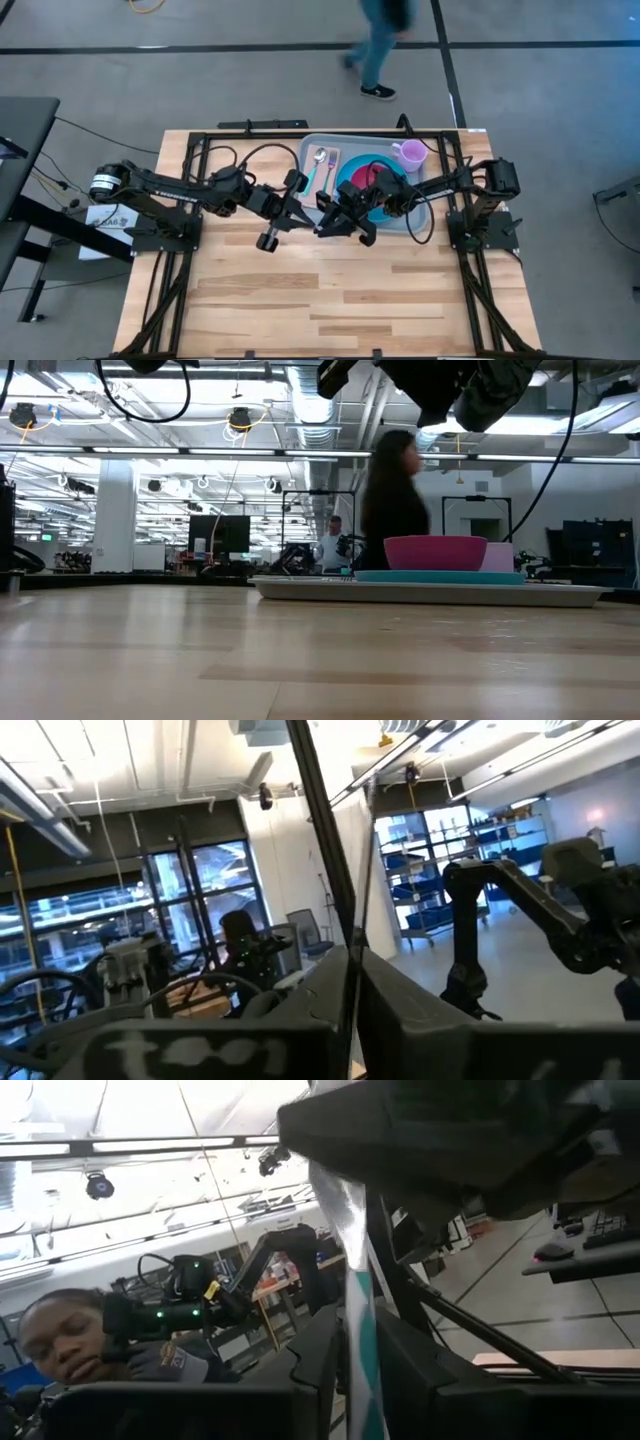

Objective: Set up tray
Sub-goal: Put the white patterned knife on the brown napkin to the left of the blue fork

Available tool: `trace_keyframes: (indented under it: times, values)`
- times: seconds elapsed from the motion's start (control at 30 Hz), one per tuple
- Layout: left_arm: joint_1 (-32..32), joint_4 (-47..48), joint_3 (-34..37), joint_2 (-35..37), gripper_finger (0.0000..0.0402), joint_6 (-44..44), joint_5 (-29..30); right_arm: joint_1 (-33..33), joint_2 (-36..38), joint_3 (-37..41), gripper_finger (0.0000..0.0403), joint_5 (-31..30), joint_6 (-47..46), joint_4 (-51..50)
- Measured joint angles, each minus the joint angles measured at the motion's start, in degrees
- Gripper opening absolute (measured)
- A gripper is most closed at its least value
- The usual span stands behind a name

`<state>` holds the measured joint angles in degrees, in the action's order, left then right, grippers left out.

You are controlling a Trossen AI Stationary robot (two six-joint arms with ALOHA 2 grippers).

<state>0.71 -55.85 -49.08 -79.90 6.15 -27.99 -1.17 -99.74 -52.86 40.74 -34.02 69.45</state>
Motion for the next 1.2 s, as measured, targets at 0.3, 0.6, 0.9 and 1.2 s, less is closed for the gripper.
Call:
trace_keyframes:
  times: [0.3,0.6,0.9,1.2]
  values:
    - [-0.09,-0.05,0.0,0.13,0.0,-4.13,7.67,-0.22,0.0,0.0,0.008,1.54,-3.43,-0.02]
    - [-0.53,8.27,0.0,5.53,0.0,-9.82,10.92,-5.76,0.59,-0.02,0.0084,4.14,-5.01,-0.91]
    - [-7.45,33.14,0.0,18.42,0.0,-8.74,18.73,-12.45,0.59,-0.02,0.0084,7.38,-5.03,-7.96]
    - [-17.79,43.14,2.0,24.26,0.0,-8.74,20.01,-21.14,0.55,-0.02,0.0084,8.39,-1.61,-19.26]
